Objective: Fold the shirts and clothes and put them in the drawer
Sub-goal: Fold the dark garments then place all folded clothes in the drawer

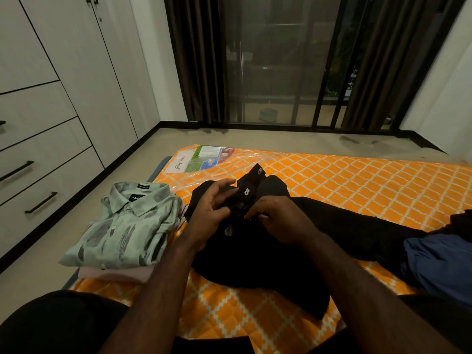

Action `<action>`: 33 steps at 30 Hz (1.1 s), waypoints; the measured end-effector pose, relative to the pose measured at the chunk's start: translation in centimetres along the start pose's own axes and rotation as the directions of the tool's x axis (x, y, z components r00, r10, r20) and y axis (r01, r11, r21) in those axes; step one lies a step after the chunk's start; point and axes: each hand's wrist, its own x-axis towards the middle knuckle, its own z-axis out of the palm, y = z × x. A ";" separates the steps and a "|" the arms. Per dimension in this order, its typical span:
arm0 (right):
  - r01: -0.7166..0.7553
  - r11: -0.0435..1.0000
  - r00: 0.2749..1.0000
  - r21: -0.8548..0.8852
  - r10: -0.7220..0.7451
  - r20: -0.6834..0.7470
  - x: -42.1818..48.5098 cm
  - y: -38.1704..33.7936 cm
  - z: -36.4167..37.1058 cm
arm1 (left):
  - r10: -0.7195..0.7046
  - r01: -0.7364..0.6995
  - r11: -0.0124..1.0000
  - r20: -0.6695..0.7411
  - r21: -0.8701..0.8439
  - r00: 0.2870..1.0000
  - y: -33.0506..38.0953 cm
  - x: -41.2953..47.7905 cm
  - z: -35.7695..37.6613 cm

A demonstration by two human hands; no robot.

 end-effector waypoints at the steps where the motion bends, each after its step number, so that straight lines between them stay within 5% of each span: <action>1: -0.003 1.000 1.000 0.006 0.003 0.003 0.0 0.0 0.0 | -0.020 0.019 1.000 -0.042 -0.010 0.999 0.0 0.1 0.0; 6: 0.004 1.000 1.000 0.016 -0.003 -0.011 -0.1 -0.3 -0.2 | -0.011 0.067 0.967 -0.224 0.244 0.975 -0.9 0.6 -0.3; 16: 0.056 0.998 0.989 -0.028 -0.059 -0.137 -0.1 -0.5 0.2 | 0.185 -0.135 0.729 -0.003 0.671 0.983 -0.3 1.1 0.2; 23: -0.019 0.996 0.964 -0.084 -0.004 -0.265 -0.1 -0.7 0.8 | 0.188 -0.343 0.589 0.289 0.732 0.939 0.9 1.2 0.5; 33: -0.177 0.978 0.888 0.109 0.207 -0.411 0.2 0.3 1.2 | 0.182 -0.362 0.552 0.315 0.751 0.931 1.5 1.6 -0.7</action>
